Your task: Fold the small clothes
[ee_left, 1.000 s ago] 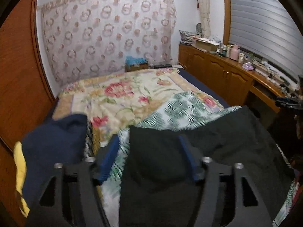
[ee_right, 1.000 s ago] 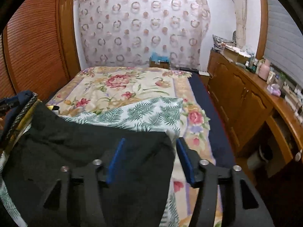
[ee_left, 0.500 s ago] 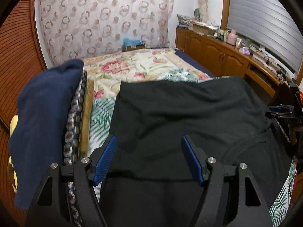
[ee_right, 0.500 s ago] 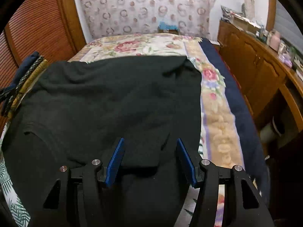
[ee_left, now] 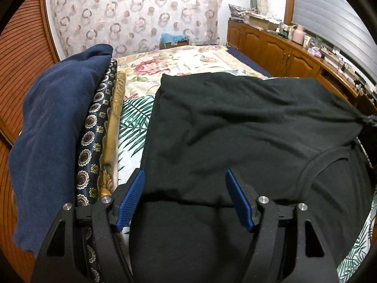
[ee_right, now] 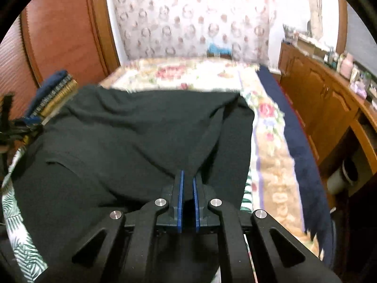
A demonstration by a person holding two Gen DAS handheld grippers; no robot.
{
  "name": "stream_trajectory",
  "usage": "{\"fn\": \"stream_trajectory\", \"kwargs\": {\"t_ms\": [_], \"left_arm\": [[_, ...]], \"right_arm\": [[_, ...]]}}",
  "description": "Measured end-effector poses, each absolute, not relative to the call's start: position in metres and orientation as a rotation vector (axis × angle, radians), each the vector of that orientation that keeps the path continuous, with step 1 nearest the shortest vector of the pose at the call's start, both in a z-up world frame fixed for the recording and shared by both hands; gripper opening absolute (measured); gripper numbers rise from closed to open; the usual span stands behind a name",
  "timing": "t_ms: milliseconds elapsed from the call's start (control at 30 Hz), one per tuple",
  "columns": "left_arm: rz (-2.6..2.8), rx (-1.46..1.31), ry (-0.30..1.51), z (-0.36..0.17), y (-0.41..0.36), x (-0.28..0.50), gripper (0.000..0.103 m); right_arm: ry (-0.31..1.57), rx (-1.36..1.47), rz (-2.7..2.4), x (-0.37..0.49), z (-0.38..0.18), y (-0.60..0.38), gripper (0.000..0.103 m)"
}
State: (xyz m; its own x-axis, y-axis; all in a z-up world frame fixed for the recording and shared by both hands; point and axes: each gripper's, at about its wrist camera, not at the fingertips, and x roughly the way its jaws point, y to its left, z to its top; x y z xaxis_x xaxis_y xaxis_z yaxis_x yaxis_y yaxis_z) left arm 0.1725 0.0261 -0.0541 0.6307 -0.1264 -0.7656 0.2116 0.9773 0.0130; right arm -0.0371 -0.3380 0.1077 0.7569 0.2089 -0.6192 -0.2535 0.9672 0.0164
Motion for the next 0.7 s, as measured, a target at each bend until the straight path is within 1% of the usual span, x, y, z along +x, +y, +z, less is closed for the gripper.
{"fn": "stream_trajectory", "kwargs": {"t_ms": [133, 200, 367, 467, 533, 633, 700], "left_arm": [[-0.189, 0.150, 0.892, -0.058, 0.026, 0.179, 0.071], [-0.192, 0.174, 0.914, -0.060, 0.025, 0.184, 0.067], [-0.183, 0.246, 0.990, -0.073, 0.025, 0.195, 0.062], [-0.189, 0.234, 1.001, -0.076, 0.030, 0.198, 0.060], [-0.187, 0.219, 0.999, -0.075, 0.034, 0.200, 0.056], [-0.185, 0.216, 0.988, -0.076, 0.036, 0.200, 0.040], [-0.187, 0.214, 0.984, -0.075, 0.039, 0.198, 0.020]], "right_arm": [[0.674, -0.102, 0.255, -0.053, 0.107, -0.334, 0.007], [0.681, -0.108, 0.256, -0.055, 0.105, -0.332, 0.007], [0.683, -0.084, 0.260, -0.034, 0.090, -0.333, 0.007], [0.685, -0.083, 0.261, -0.021, 0.085, -0.337, 0.007], [0.688, -0.082, 0.262, -0.016, 0.081, -0.338, 0.007], [0.689, -0.082, 0.264, -0.014, 0.078, -0.340, 0.007], [0.685, -0.081, 0.262, -0.009, 0.074, -0.340, 0.007]]}}
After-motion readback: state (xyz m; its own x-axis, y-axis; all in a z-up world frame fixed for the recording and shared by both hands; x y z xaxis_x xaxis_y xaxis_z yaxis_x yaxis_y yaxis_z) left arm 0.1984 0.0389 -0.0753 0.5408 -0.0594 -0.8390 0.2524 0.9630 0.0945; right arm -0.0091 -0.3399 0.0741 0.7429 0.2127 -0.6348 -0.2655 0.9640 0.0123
